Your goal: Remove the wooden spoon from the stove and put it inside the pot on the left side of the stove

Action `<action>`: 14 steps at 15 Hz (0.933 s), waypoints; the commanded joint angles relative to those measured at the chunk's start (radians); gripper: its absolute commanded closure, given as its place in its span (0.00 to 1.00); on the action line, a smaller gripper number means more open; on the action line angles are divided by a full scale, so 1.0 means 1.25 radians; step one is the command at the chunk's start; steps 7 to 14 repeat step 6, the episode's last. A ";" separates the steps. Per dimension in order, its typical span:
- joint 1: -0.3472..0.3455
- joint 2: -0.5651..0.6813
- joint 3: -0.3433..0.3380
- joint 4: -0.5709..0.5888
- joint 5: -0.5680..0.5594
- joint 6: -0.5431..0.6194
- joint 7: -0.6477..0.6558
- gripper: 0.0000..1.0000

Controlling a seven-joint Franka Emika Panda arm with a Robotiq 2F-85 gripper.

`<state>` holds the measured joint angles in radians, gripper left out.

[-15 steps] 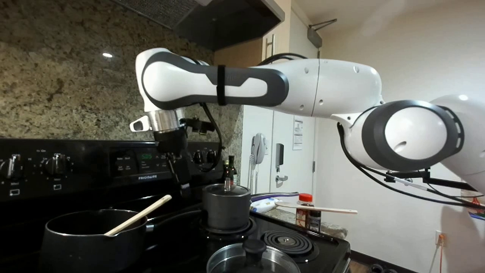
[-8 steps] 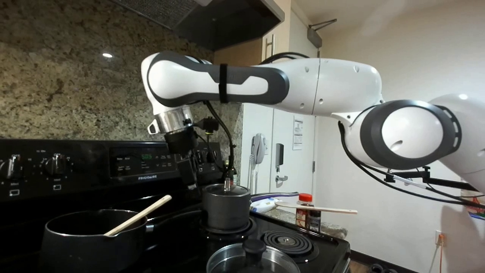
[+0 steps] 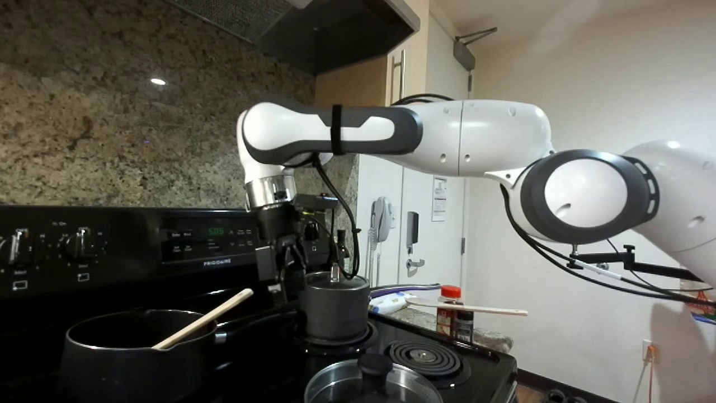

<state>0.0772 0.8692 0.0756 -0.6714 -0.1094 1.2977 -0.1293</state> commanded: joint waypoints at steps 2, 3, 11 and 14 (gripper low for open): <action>-0.033 -0.066 0.022 -0.142 0.089 0.218 0.108 0.00; -0.032 -0.080 0.018 -0.171 0.096 0.279 0.128 0.00; -0.022 -0.031 0.009 -0.103 0.078 0.251 0.105 0.00; -0.022 -0.031 0.009 -0.103 0.078 0.251 0.105 0.00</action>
